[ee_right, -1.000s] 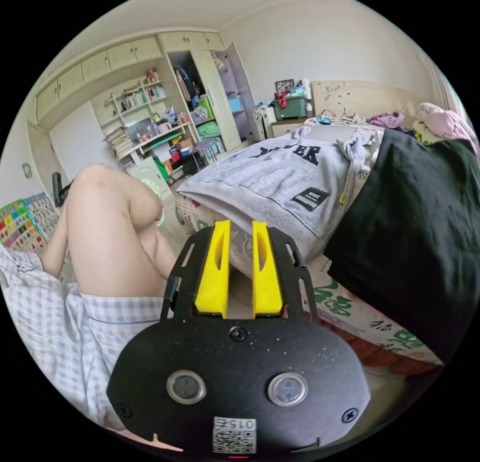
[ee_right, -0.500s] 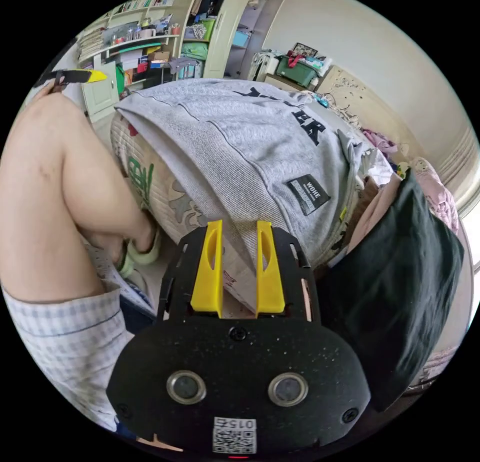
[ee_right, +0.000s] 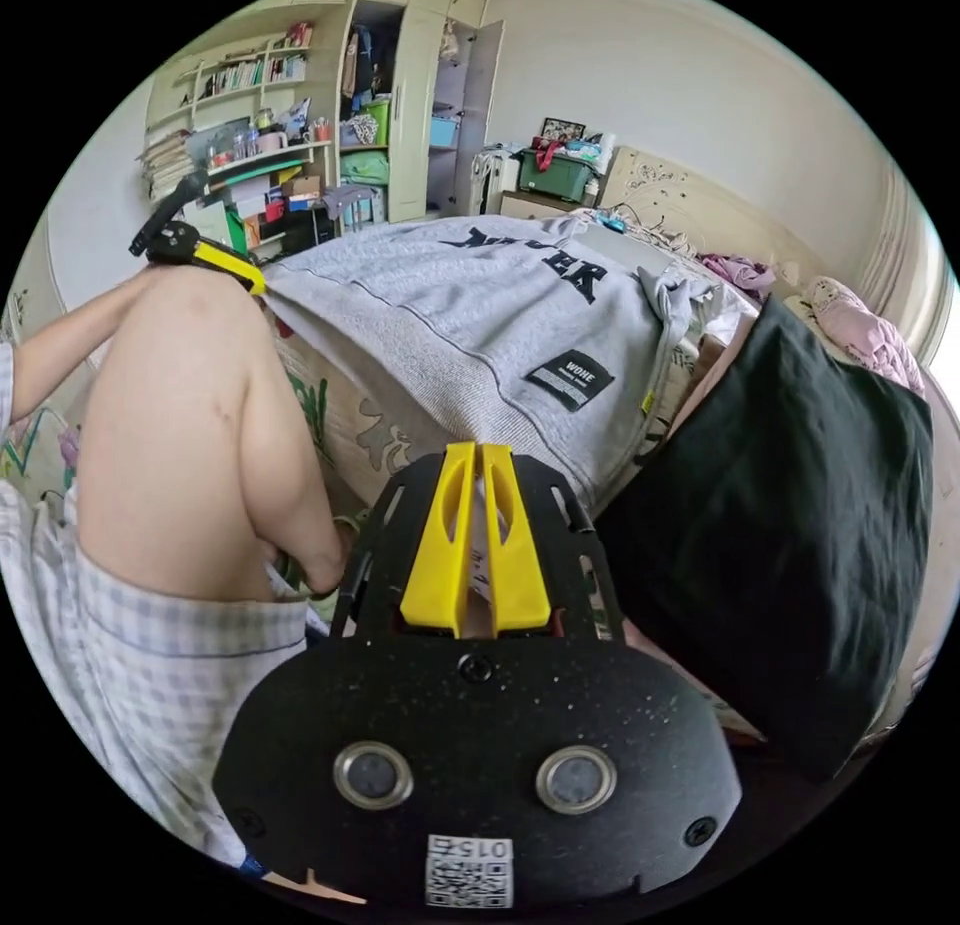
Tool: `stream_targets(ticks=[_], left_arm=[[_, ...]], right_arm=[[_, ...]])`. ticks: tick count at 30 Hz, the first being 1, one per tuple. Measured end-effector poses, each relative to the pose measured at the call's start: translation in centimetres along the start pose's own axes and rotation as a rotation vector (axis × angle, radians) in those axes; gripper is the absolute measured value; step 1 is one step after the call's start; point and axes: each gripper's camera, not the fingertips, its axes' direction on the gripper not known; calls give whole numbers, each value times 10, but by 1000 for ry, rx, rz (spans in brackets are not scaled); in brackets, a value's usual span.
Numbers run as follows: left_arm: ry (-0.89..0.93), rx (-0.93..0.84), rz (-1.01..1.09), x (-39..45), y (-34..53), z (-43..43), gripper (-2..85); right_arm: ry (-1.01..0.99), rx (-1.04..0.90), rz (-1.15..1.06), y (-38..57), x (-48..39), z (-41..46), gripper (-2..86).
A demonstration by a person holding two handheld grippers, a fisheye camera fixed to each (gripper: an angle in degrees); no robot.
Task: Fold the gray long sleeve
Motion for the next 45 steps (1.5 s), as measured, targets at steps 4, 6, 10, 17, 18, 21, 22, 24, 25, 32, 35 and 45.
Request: stream_targets(ticks=[4, 6, 10, 17, 18, 21, 22, 24, 25, 32, 35, 45], left_arm=[[25, 12, 57, -12, -12, -37, 8], [50, -42, 87, -20, -22, -35, 8], [144, -113, 166, -48, -52, -19, 7], [618, 178, 461, -197, -137, -73, -4], [629, 220, 453, -232, -167, -71, -5], [758, 219, 460, -281, -229, -37, -6], [832, 214, 449, -287, -245, -21, -6], [894, 187, 401, -287, -256, -1, -6], [890, 144, 355, -285, -260, 10, -6], [724, -59, 93, -285, -279, -9, -3], [715, -257, 37, -297, -310, -37, -2], [443, -79, -202, -431, -526, -138, 82]], right_arm=[[0, -110, -42, -10, -5, -21, 4], [-18, -172, -34, -20, -6, -17, 12], [-105, -294, 7, -65, 3, -20, 46], [-385, -554, 20, -173, 30, -59, 25], [-428, -652, 6, -198, 32, -54, 13], [-491, -884, -34, -240, 20, -37, -5], [-501, -935, 4, -251, 17, -38, -7], [-497, -969, 75, -262, 12, -48, -8], [-481, -968, 106, -267, 6, -58, -8], [-571, -1113, 393, -287, -21, -117, 2], [-673, -1016, 508, -330, -6, -179, 6], [-408, -364, 499, -582, 190, -201, 72]])
